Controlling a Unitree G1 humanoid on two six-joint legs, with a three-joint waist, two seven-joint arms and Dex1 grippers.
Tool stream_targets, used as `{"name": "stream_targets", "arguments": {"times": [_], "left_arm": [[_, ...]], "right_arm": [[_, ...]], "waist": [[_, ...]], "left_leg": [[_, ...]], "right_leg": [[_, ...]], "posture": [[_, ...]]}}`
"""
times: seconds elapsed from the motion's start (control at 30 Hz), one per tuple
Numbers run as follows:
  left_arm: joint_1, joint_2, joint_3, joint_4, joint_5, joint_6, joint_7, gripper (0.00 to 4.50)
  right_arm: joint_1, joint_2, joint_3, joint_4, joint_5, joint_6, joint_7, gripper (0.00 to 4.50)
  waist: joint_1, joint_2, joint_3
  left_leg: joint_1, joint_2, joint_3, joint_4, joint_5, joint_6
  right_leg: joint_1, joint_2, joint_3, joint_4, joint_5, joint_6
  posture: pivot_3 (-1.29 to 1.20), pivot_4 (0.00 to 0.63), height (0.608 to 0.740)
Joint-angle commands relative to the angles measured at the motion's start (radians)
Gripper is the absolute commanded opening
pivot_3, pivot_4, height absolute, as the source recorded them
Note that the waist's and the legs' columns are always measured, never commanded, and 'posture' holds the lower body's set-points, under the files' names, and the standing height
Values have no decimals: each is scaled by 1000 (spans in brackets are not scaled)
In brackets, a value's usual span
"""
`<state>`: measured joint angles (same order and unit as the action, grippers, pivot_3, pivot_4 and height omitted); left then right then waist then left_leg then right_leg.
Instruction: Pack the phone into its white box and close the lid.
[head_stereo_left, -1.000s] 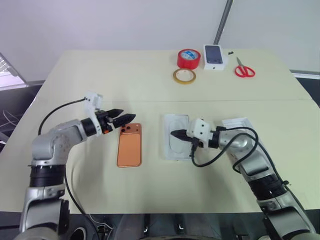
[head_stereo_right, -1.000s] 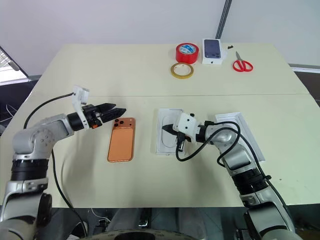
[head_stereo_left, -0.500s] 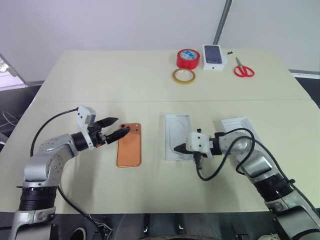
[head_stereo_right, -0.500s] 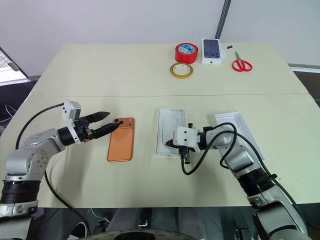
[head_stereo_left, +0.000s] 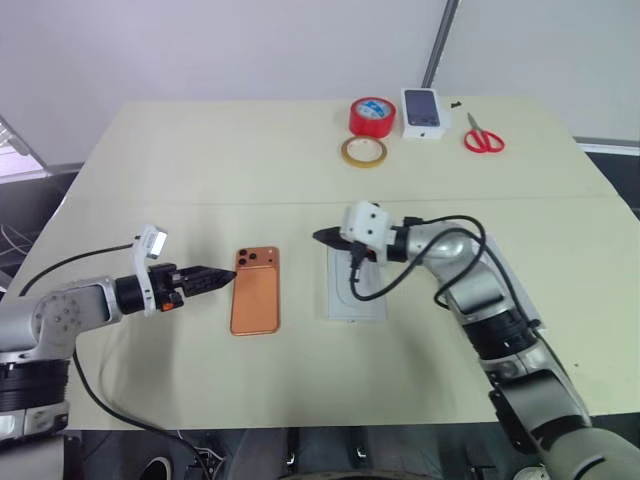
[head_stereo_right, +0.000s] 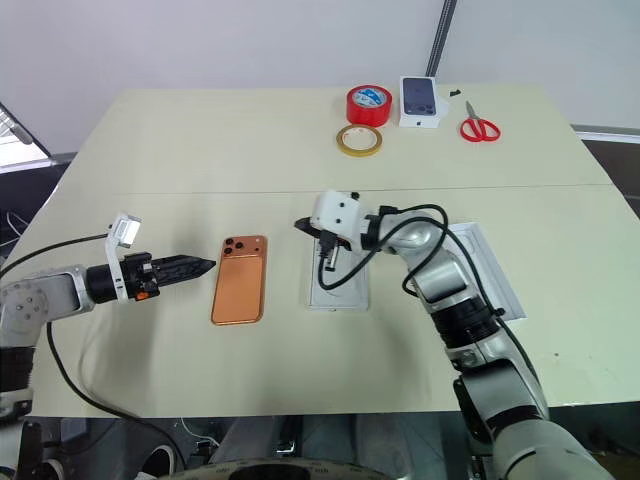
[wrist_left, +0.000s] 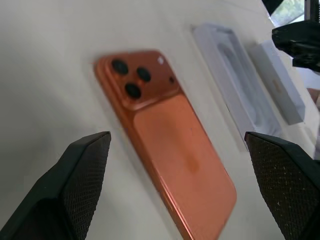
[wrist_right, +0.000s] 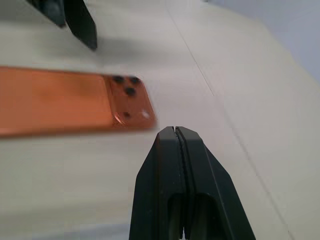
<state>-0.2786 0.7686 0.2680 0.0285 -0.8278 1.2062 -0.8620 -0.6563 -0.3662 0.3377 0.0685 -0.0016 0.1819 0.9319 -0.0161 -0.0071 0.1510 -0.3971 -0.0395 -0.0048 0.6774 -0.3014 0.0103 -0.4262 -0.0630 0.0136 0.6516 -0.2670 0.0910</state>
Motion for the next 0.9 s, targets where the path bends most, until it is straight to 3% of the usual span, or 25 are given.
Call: {"name": "stream_targets", "arguments": {"times": [0.03, 0.27, 0.67, 0.83, 0.9], "left_arm": [[11, 30, -36, -28, -4, 124, 48, 4500], [7, -71, 13, -30, -24, 213, 161, 4500], [-51, -239, -39, -42, -11, 312, 278, 4500], [-130, -321, 6, -16, -29, 347, 305, 4500], [-149, -321, 17, -5, -31, 365, 298, 4500]], "right_arm": [[-35, 27, 95, -1, -40, 65, 43, 30], [-62, 18, 252, 75, -151, 125, 109, 30], [-77, 106, 246, 187, -198, 95, 49, 30], [-62, 101, 235, 177, -196, 98, 50, 30], [-63, 100, 234, 183, -203, 90, 43, 30]], "waist": [[1, 0, 0], [1, 2, -2], [4, 6, -8], [10, 7, -8], [7, 6, -9]], "left_leg": [[0, 0, 0, 0, 0, 0], [3, 0, 0, 0, 0, 0], [9, -1, -1, 0, 0, -1], [25, -4, -3, -7, -2, 2], [25, -5, -3, -8, -2, 2]], "right_leg": [[0, 0, 0, 0, 0, 0], [2, 0, 0, 0, 0, 0], [9, -1, 0, 0, 0, 0], [22, -3, 0, -6, 0, 0], [21, -3, 0, -6, 0, 0]], "posture": [[0, 150, 740], [0, 150, 740], [0, 150, 740], [0, 150, 740], [0, 150, 740]]}}
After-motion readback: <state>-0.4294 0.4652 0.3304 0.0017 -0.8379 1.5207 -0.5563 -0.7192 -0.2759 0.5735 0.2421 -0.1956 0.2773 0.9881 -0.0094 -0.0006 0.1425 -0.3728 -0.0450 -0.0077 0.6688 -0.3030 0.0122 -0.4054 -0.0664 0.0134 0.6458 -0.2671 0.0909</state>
